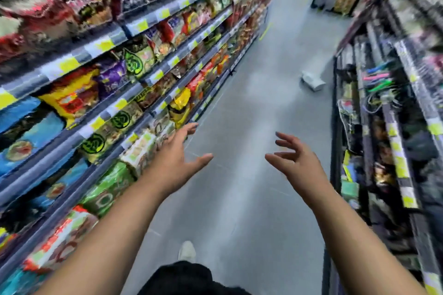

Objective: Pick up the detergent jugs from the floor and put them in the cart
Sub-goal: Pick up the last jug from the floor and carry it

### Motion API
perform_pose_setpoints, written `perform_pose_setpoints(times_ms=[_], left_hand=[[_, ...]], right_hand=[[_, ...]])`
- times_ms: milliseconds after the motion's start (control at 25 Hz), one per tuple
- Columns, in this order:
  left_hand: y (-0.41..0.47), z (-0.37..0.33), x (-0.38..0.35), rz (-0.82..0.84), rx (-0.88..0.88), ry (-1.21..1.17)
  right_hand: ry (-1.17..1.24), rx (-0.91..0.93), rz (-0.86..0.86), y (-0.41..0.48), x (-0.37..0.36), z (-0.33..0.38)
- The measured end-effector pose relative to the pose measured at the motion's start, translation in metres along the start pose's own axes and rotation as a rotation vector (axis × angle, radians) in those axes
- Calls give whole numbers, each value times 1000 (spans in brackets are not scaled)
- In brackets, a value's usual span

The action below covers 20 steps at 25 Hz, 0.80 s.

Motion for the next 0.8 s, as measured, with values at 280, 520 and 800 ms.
perform_pose_setpoints(times_ms=[280, 520, 800], left_hand=[[182, -80, -46, 243, -200, 2], [313, -128, -114, 380, -230, -27], [468, -213, -218, 410, -236, -98]], right_hand=[[21, -46, -264, 122, 66, 2], [72, -83, -418, 220, 127, -24], [29, -83, -403, 388, 232, -52]])
Point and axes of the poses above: each hand's wrist, its own y-axis towards the middle knuckle, its own x-axis out of the back of the hand, z = x × y, the point moved 10 cm from there along y, towards the middle knuckle, and after that the axes turned 5 degrees about x, right-handed, at the moved point
